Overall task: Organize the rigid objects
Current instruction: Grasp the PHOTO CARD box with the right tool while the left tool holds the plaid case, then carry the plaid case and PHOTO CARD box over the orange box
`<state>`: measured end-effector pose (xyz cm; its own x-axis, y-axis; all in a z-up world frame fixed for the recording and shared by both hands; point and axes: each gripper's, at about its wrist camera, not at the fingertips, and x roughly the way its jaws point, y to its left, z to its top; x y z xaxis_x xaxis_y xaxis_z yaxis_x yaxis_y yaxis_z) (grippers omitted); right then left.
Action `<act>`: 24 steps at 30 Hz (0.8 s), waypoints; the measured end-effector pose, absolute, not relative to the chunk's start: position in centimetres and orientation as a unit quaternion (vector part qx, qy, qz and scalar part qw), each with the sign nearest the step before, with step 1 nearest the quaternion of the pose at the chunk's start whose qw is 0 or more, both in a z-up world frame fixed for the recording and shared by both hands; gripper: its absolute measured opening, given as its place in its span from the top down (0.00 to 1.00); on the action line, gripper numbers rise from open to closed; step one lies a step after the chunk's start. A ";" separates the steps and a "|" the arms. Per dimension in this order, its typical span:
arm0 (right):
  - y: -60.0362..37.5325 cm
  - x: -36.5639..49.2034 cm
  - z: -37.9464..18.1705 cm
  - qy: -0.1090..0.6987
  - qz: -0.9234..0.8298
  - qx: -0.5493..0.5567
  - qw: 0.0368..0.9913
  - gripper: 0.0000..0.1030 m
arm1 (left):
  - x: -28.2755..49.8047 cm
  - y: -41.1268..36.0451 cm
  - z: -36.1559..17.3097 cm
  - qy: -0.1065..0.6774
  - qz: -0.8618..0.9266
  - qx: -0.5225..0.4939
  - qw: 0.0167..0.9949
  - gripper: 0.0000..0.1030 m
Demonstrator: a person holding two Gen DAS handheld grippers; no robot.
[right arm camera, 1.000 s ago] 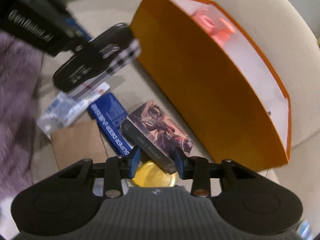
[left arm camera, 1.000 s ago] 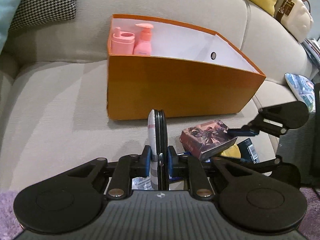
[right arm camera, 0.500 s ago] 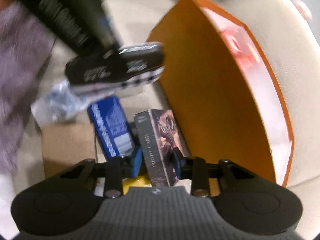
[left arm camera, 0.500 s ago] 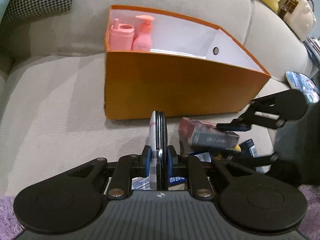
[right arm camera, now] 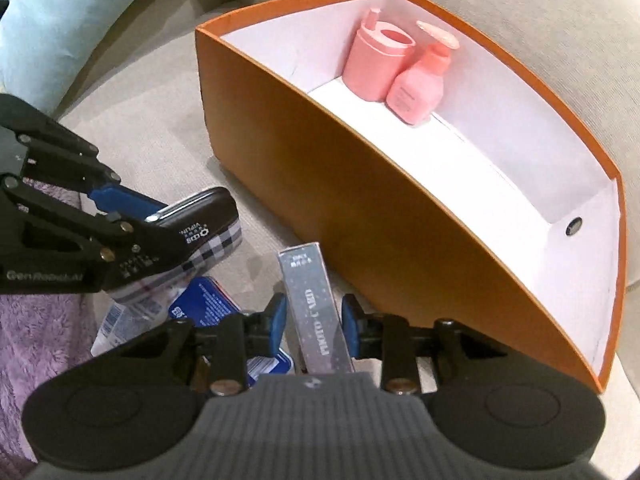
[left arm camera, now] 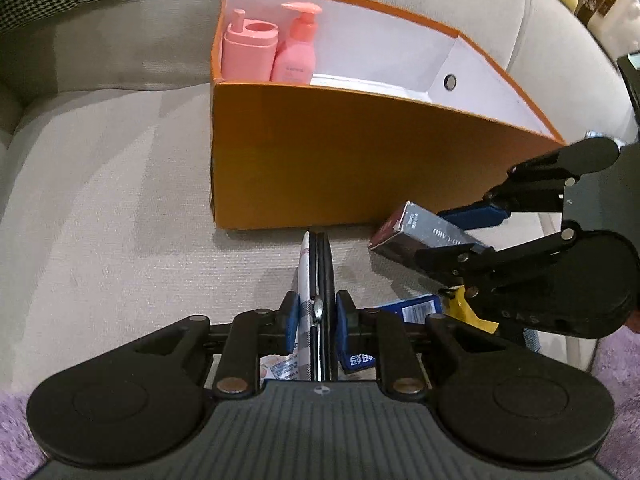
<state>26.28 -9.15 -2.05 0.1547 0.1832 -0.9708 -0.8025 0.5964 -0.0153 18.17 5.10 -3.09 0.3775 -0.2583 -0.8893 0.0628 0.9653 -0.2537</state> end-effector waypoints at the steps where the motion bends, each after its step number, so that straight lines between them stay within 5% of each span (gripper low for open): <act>1: -9.0 26.4 -2.3 0.548 0.348 -0.287 0.705 0.69 | 18.3 5.0 -3.1 0.553 -0.097 -0.083 0.823 0.79; 10: -10.1 24.9 -1.2 0.526 0.328 -0.262 0.740 0.76 | 16.5 5.2 -2.1 0.517 -0.099 -0.097 0.845 0.82; 24: -14.3 24.8 11.2 0.451 0.299 -0.095 0.835 0.77 | 17.3 7.6 8.9 0.415 -0.148 -0.167 0.882 0.82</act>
